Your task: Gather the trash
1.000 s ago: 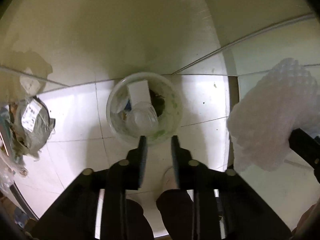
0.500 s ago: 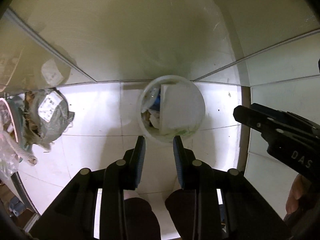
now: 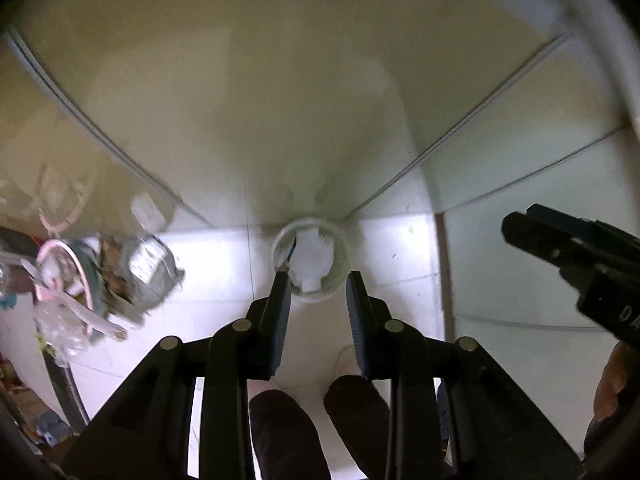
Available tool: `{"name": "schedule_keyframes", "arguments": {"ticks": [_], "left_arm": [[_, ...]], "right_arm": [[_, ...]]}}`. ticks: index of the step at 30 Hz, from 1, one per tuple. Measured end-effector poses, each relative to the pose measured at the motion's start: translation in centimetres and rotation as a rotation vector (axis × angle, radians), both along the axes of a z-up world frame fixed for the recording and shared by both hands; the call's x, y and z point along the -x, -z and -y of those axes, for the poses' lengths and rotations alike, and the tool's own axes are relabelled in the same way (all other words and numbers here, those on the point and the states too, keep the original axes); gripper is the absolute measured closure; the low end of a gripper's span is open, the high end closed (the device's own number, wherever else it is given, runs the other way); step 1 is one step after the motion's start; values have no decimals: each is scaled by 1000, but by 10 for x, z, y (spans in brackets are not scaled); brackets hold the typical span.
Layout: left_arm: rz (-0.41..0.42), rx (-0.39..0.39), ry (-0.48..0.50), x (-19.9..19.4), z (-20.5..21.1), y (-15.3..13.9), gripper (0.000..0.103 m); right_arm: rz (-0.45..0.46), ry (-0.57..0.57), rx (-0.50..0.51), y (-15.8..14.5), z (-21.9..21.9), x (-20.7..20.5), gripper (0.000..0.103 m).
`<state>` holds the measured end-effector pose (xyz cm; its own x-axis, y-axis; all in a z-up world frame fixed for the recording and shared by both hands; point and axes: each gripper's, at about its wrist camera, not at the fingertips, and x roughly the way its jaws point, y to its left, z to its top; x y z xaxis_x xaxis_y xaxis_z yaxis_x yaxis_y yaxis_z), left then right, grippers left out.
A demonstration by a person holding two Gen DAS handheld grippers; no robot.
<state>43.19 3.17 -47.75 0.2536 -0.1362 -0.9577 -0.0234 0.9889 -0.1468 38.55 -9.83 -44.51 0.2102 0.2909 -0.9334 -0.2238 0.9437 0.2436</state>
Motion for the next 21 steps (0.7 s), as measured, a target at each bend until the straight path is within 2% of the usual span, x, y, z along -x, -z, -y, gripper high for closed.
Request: {"name": "schedule_keyframes", "arguments": {"ticks": [4, 6, 7, 9, 10, 11, 12, 14, 16, 19, 21], "left_arm": [[130, 1, -16, 19, 14, -104, 76], [221, 8, -28, 35, 20, -165, 76], [251, 9, -32, 41, 23, -181, 76], [360, 15, -35, 63, 29, -241, 69], [392, 15, -34, 70, 29, -256, 68], [457, 8, -31, 85, 32, -287, 65], [489, 2, -28, 92, 34, -301, 63], [584, -11, -17, 119, 35, -346, 61], [662, -21, -4, 145, 30, -376, 58], [764, -42, 3, 186, 22, -410, 44], [820, -45, 3, 217, 15, -426, 29]], "right_arm": [[134, 18, -35, -103, 17, 16, 64], [217, 22, -73, -159, 29, 28, 64], [263, 22, -88, -187, 33, 36, 64], [353, 18, -106, -234, 41, 52, 64], [395, 17, -111, -253, 44, 59, 64], [448, 18, -116, -276, 45, 70, 64], [499, 19, -123, -299, 46, 83, 64], [584, 24, -142, -332, 44, 108, 64], [661, 34, -168, -364, 46, 134, 64], [753, 48, -193, -392, 44, 171, 64], [800, 59, -192, -404, 39, 194, 63]]}}
